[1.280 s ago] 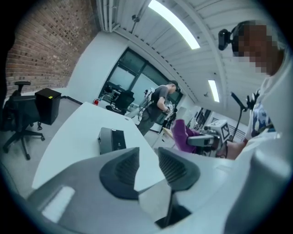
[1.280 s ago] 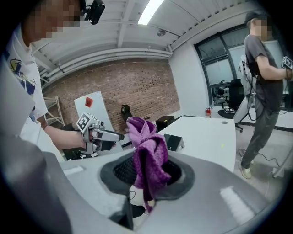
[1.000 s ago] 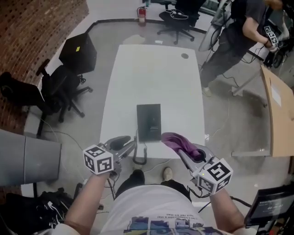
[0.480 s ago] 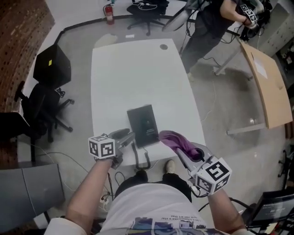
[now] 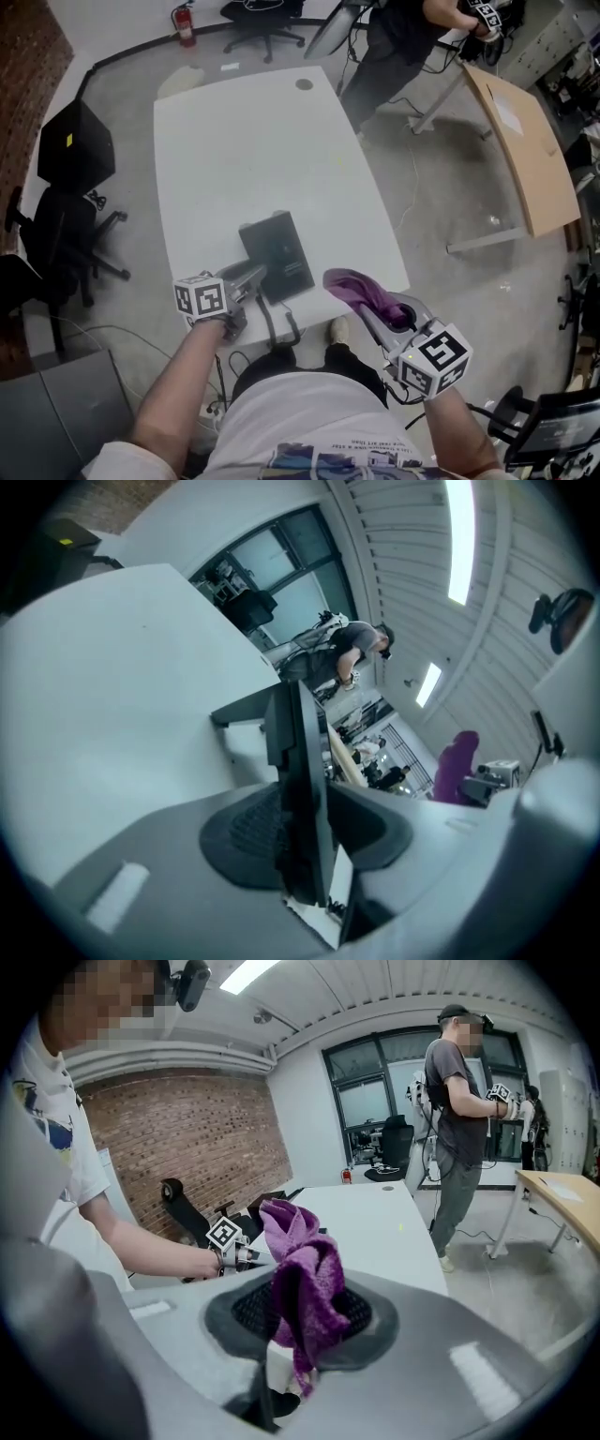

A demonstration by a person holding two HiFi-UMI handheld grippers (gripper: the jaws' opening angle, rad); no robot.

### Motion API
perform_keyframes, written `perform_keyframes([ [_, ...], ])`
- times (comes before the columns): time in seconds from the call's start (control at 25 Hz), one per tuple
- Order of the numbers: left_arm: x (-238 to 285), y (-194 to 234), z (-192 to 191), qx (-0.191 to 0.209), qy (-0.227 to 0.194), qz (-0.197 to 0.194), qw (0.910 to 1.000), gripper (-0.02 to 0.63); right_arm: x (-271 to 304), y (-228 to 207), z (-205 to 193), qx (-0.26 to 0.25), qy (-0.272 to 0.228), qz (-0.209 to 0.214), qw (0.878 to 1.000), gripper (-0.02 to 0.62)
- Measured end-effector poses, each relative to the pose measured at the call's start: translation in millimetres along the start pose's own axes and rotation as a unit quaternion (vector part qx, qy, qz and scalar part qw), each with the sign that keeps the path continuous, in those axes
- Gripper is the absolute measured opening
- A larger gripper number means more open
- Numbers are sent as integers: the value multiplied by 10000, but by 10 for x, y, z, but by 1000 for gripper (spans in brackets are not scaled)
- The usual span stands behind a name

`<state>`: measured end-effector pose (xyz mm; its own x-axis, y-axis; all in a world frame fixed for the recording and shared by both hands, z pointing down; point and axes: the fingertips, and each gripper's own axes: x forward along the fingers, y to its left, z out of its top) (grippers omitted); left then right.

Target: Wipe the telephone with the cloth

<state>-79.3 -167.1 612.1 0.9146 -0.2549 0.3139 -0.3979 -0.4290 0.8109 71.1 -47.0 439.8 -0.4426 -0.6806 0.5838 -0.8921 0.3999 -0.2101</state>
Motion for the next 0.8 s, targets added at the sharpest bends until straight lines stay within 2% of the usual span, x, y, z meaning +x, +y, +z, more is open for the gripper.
perform_keyframes([
  [0.12,37,-25,-17,-19,45,-21,10000,129,8,8,3,6,2,-30,10000,84],
  [0.48,-29,-109,-10,-133,-47,-123,9998,89,22,47,52,-35,27,-56,10000,84],
  [0.8,-116,-224,35,-184,-204,-237,9993,83,-20,35,62,-46,12,10,10000,83],
])
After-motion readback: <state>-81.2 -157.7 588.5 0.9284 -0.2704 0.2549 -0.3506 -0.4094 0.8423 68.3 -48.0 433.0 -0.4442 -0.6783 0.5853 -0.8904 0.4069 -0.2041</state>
